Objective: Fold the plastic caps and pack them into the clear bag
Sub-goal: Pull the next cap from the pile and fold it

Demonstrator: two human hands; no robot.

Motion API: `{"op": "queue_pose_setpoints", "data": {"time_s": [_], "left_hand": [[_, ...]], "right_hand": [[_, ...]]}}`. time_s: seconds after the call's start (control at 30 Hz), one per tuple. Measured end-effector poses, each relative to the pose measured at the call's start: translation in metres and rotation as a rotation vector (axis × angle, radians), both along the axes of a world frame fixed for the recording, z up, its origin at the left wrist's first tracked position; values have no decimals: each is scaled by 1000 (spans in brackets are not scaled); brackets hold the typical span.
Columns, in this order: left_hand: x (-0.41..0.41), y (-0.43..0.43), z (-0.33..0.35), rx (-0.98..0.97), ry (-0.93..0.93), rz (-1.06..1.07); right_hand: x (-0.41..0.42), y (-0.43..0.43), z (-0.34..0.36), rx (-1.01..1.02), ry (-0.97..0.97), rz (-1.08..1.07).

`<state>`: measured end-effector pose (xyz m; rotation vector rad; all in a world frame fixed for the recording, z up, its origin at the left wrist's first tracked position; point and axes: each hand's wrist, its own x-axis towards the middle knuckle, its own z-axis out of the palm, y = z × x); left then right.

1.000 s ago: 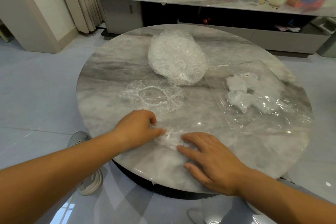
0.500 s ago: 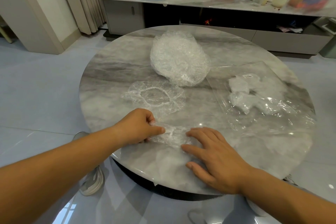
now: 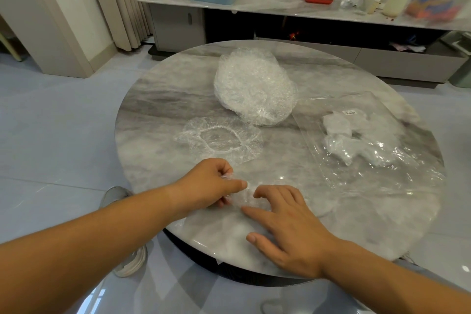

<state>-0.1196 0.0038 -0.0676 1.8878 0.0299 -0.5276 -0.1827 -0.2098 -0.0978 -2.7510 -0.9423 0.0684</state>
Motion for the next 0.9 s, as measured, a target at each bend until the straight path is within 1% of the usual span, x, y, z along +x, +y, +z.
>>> {"op": "queue_pose_setpoints", "data": {"time_s": [0.07,0.13,0.27,0.4,0.47,0.53,0.63,0.73,0.83,0.9], "left_hand": [[-3,-6,2,-147,41,13],[-6,-11,4,-229,71,-1],[-11,-16,2,-261,96,-23],[-14,-18,-3,-265,131,-22],[-14,-18,-4,-266,138,-26],[-12,-18,-4,-260,145,-47],[-11,-18,1,-224,162,-92],[-9,-20,7,-197,178,-138],[-7,-21,10,-201,200,-119],[-5,-21,11,-204,172,-84]], "right_hand": [[0,-2,0,-6,3,3],[-1,-3,1,-6,-4,15],[-3,-12,1,92,-24,2],[-7,-22,0,235,-128,-61],[-7,-23,2,274,-142,-72],[-6,-23,5,225,-114,-14],[-4,-23,5,92,-93,58],[-3,-25,4,24,-51,33],[-4,-27,1,36,-118,-35],[-7,-29,-1,55,-154,-79]]}}
